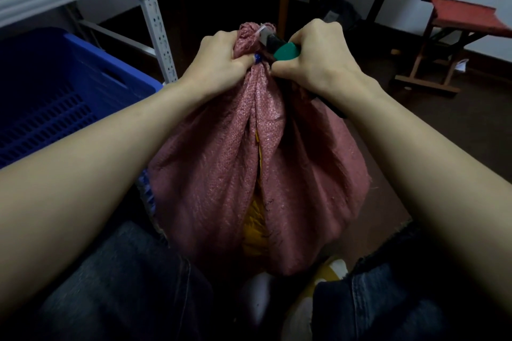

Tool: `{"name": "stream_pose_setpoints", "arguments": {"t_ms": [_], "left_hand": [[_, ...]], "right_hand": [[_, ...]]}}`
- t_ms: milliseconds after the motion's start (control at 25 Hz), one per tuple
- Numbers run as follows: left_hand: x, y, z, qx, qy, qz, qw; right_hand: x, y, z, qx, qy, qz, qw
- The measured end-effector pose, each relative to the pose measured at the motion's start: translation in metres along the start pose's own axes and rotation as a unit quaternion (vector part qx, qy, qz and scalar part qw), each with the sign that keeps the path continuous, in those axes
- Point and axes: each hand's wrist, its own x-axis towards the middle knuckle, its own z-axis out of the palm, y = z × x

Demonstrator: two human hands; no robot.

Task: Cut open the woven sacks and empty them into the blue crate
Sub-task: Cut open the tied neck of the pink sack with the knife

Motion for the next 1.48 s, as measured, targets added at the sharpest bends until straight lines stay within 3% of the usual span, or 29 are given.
{"name": "stream_pose_setpoints", "arguments": {"t_ms": [240,1160,1480], "left_hand": [[-0.004,-0.001,-0.002,0.008,0.011,0.038,0.999],[-0.003,0.003,0.010,0.053,0.015,0.028,0.998],[-0.004,-0.003,0.007,0.087,-0.012,0.063,0.994]], "right_hand": [[-0.008,0.000,-0.005,-0.028,-0.015,0.005,0.999],[0.001,0.001,0.001,-0.032,-0.010,0.032,0.999],[0.000,0.000,-0.001,-0.038,-0.030,0.032,0.998]]}}
